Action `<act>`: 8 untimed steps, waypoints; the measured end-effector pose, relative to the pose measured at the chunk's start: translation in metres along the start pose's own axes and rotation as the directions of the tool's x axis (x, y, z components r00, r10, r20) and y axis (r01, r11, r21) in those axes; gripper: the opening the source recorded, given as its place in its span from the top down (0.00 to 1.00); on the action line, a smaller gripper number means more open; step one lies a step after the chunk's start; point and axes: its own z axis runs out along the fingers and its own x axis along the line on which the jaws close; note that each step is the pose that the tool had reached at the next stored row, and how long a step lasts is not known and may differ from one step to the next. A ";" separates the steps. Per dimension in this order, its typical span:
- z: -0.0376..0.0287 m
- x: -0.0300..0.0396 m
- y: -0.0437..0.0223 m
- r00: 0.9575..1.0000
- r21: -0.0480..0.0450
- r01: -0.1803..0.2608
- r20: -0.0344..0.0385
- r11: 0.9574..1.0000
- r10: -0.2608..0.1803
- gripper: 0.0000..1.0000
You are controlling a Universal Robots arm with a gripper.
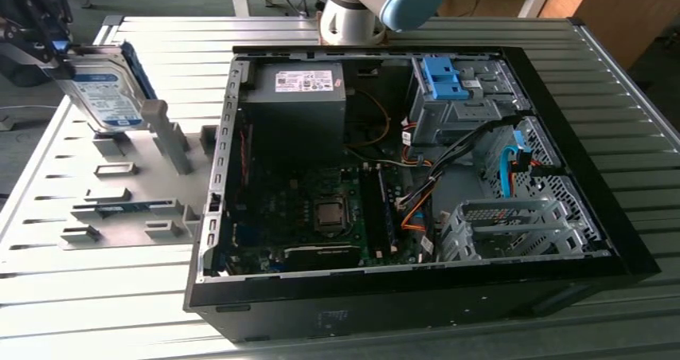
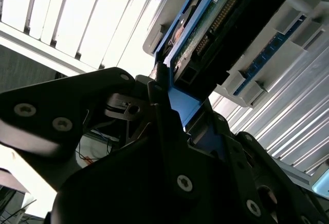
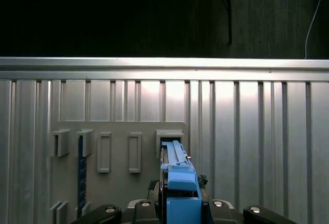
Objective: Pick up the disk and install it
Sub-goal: 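Pick up the disk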
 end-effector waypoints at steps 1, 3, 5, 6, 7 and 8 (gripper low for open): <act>-0.0008 0.0000 0.0000 1.000 0.000 0.000 0.000 1.000 0.000 0.64; -0.0024 -0.0001 0.0001 1.000 0.000 0.000 0.000 1.000 0.000 0.64; -0.0047 -0.0001 0.0001 1.000 0.000 0.000 0.000 1.000 0.000 0.64; -0.0061 -0.0002 0.0001 1.000 0.000 0.000 0.000 1.000 0.000 0.64; -0.0076 -0.0002 0.0001 1.000 0.000 0.000 0.000 1.000 0.000 0.64; -0.0089 -0.0002 0.0002 1.000 0.000 0.000 0.000 1.000 0.000 0.64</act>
